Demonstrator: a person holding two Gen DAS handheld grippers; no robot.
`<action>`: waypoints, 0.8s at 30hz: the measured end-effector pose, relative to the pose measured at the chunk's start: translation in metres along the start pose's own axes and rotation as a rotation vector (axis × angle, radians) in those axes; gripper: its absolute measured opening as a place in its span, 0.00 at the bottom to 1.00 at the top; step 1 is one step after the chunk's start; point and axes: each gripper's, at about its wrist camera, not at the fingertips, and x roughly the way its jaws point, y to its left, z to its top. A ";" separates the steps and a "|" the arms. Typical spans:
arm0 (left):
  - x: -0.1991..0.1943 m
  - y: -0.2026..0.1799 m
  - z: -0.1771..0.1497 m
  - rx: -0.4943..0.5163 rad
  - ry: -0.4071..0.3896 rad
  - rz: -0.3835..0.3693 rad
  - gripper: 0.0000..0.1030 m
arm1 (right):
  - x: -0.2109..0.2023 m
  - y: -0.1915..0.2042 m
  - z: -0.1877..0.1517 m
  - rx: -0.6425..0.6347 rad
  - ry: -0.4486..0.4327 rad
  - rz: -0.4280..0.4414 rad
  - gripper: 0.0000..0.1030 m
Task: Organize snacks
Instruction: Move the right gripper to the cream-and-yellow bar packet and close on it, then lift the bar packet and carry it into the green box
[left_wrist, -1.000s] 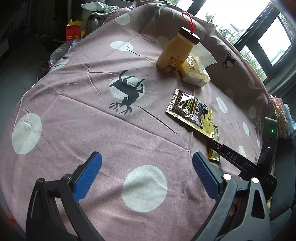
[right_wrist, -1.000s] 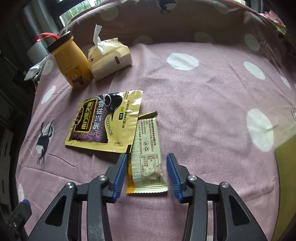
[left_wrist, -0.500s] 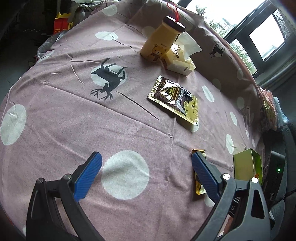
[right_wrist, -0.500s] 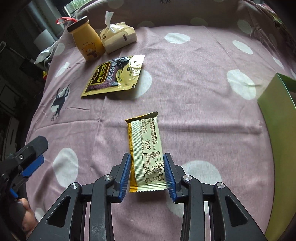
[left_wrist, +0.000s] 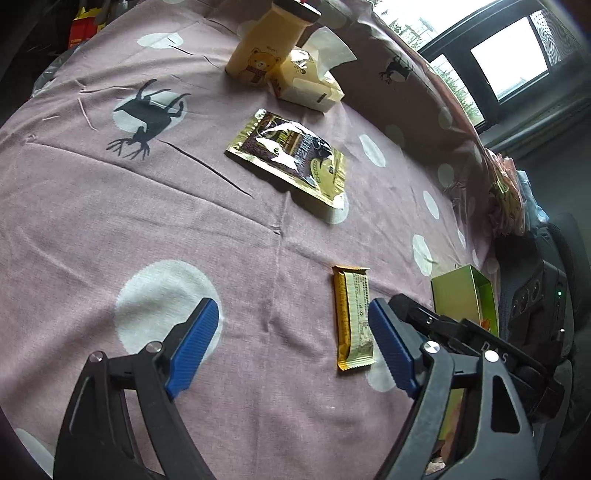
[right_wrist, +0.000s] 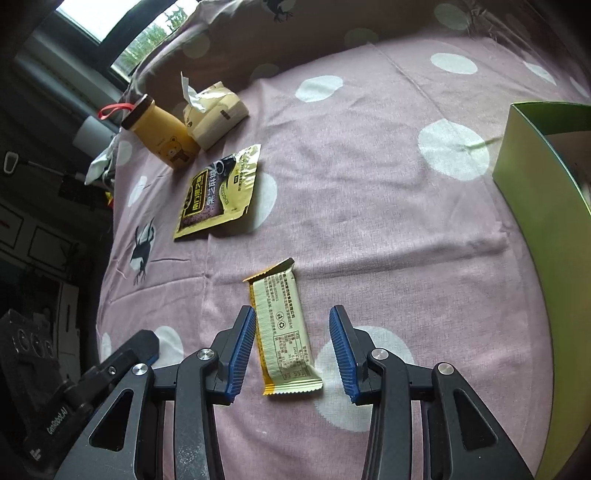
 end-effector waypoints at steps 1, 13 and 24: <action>0.004 -0.004 -0.002 0.010 0.011 -0.010 0.74 | 0.001 -0.003 0.001 0.012 0.004 0.022 0.41; 0.046 -0.038 -0.019 0.093 0.098 -0.117 0.28 | 0.028 -0.009 0.005 0.044 0.078 0.099 0.40; 0.048 -0.046 -0.022 0.109 0.052 -0.124 0.23 | 0.021 -0.003 -0.001 0.032 0.044 0.104 0.33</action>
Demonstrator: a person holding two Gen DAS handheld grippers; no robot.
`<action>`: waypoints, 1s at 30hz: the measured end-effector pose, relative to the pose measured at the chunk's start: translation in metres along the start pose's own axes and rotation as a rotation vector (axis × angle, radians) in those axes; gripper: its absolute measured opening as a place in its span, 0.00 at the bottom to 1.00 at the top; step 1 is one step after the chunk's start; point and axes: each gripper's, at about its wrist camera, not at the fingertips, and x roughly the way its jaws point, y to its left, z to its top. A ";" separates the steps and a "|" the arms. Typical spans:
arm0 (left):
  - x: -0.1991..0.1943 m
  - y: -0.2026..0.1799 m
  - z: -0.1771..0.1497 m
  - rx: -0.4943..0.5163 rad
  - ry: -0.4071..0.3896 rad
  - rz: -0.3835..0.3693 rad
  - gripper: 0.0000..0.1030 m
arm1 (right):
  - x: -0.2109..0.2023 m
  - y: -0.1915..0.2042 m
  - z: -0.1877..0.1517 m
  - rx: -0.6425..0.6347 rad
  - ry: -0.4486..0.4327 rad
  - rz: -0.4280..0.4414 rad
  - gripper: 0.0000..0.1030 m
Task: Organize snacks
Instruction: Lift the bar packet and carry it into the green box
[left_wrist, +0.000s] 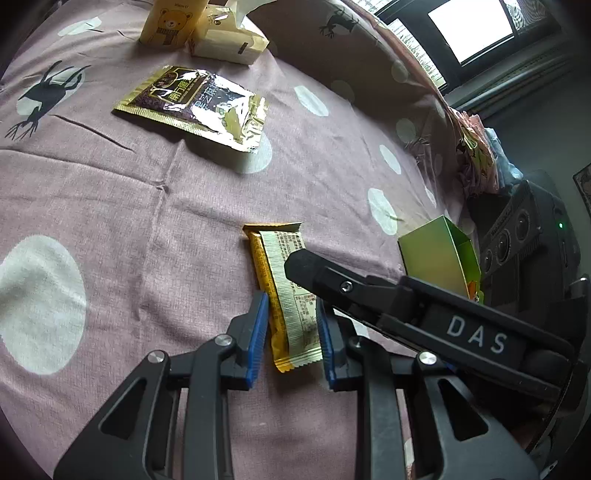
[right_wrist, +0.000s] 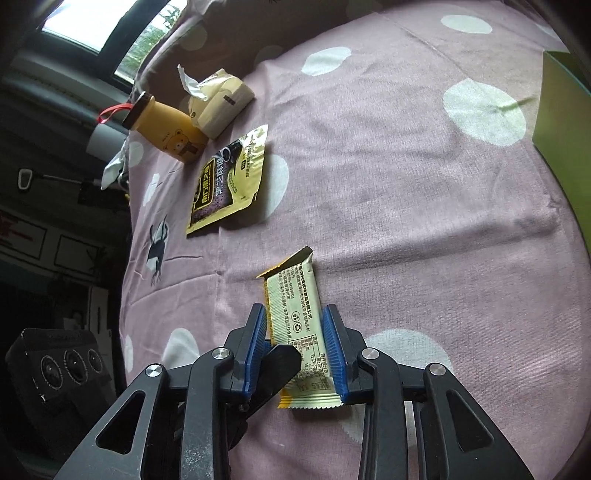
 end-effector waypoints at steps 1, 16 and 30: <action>-0.004 -0.002 0.000 0.005 -0.013 -0.016 0.23 | -0.004 0.004 -0.001 -0.019 -0.018 -0.011 0.33; -0.061 -0.046 -0.010 0.165 -0.221 -0.143 0.23 | -0.085 0.046 -0.019 -0.164 -0.293 -0.024 0.33; -0.076 -0.112 -0.009 0.355 -0.284 -0.224 0.23 | -0.160 0.039 -0.031 -0.196 -0.494 -0.031 0.33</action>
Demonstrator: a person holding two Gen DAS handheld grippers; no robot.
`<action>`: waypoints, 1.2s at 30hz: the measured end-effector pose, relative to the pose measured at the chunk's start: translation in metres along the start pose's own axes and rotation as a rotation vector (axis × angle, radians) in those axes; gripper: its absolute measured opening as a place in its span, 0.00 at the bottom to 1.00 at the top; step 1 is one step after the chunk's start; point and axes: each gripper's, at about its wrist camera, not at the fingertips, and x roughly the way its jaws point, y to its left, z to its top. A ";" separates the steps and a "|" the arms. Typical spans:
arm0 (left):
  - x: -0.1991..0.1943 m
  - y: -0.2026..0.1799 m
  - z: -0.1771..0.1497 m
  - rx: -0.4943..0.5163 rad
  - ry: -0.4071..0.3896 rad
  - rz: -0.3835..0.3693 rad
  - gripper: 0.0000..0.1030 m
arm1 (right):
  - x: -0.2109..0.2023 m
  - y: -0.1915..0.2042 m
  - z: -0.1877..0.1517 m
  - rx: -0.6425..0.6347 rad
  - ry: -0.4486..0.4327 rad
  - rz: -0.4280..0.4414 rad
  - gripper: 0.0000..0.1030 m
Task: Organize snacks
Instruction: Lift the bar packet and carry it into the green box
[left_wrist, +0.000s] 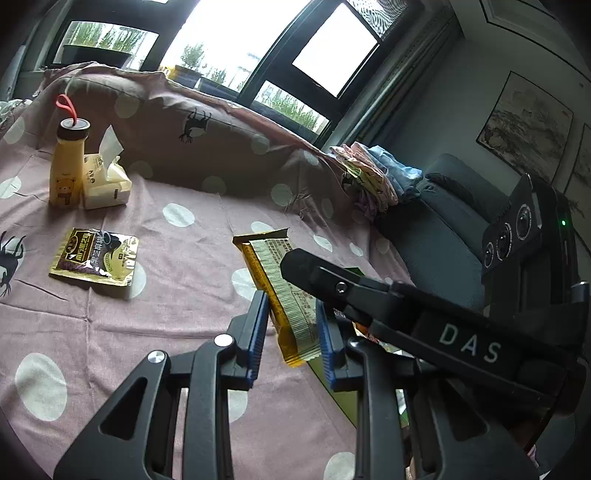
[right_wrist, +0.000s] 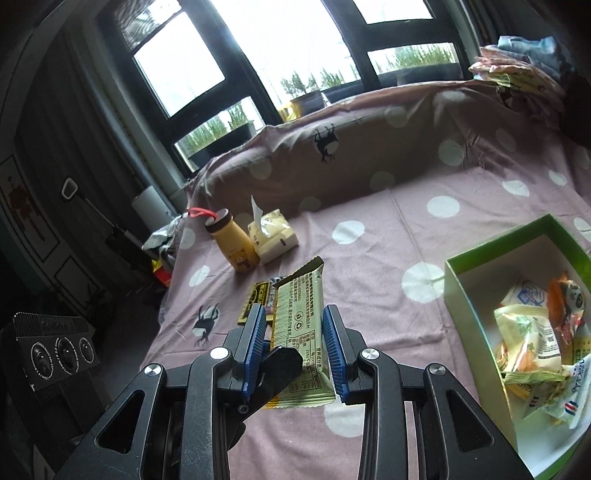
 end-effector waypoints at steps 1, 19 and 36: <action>0.004 -0.005 0.001 0.010 0.005 -0.005 0.23 | -0.003 -0.004 0.002 0.007 -0.008 -0.003 0.34; 0.106 -0.082 0.005 0.178 0.201 -0.165 0.23 | -0.052 -0.114 0.018 0.232 -0.122 -0.146 0.34; 0.170 -0.096 -0.011 0.198 0.379 -0.188 0.23 | -0.047 -0.181 0.009 0.399 -0.071 -0.216 0.34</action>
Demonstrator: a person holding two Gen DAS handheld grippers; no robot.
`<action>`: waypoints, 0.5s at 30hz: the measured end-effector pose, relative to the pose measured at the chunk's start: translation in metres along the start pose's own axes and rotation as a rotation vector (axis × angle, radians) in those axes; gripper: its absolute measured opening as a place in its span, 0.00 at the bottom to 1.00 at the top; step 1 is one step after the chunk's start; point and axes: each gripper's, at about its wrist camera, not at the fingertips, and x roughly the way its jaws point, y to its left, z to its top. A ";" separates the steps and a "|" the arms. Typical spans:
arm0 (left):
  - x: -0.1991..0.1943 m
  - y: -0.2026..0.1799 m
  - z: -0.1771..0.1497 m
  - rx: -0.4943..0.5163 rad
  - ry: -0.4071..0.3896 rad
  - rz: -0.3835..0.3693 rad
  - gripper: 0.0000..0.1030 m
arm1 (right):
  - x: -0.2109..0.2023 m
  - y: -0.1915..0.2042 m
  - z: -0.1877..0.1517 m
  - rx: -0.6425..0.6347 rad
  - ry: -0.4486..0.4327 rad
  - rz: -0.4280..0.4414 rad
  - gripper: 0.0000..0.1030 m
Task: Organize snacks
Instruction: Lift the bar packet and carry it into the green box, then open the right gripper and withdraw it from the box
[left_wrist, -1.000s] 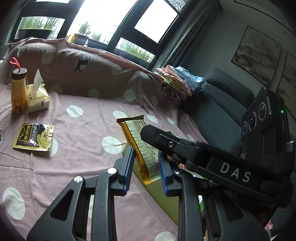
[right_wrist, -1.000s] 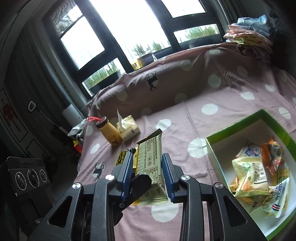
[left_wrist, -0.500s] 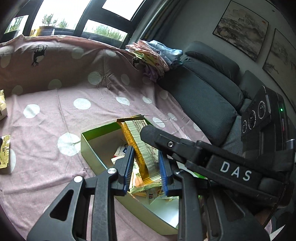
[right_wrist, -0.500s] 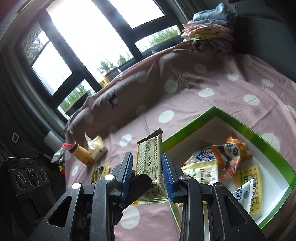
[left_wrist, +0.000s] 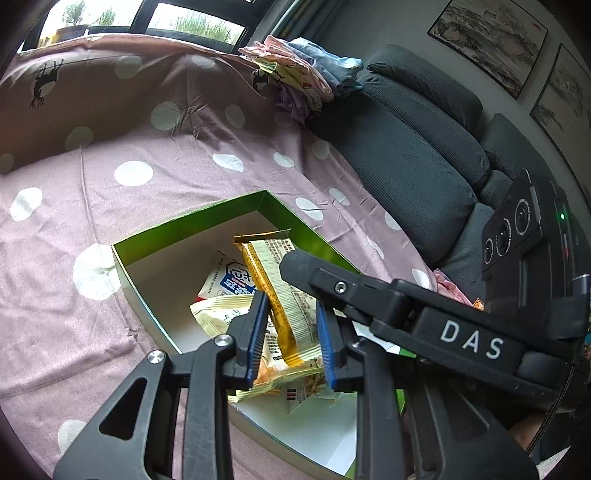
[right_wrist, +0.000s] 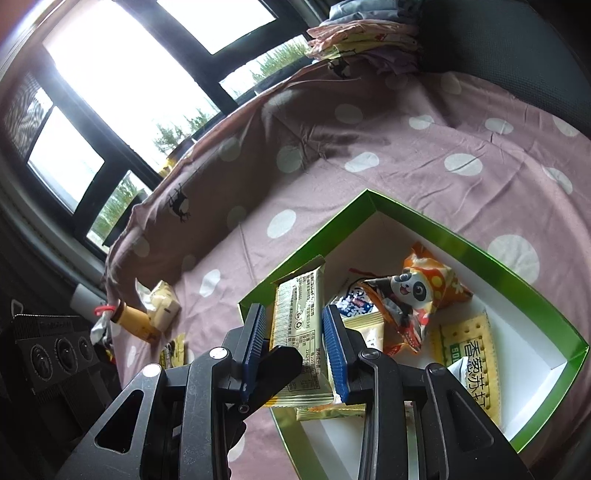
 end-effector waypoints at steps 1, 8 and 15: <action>0.003 0.001 0.000 -0.005 0.010 0.003 0.23 | 0.003 -0.003 0.000 0.008 0.009 -0.001 0.34; 0.018 0.004 -0.003 -0.024 0.047 -0.005 0.23 | 0.013 -0.015 0.000 0.041 0.053 -0.027 0.34; 0.023 0.006 -0.005 -0.058 0.065 -0.007 0.23 | 0.018 -0.022 0.001 0.063 0.079 -0.049 0.34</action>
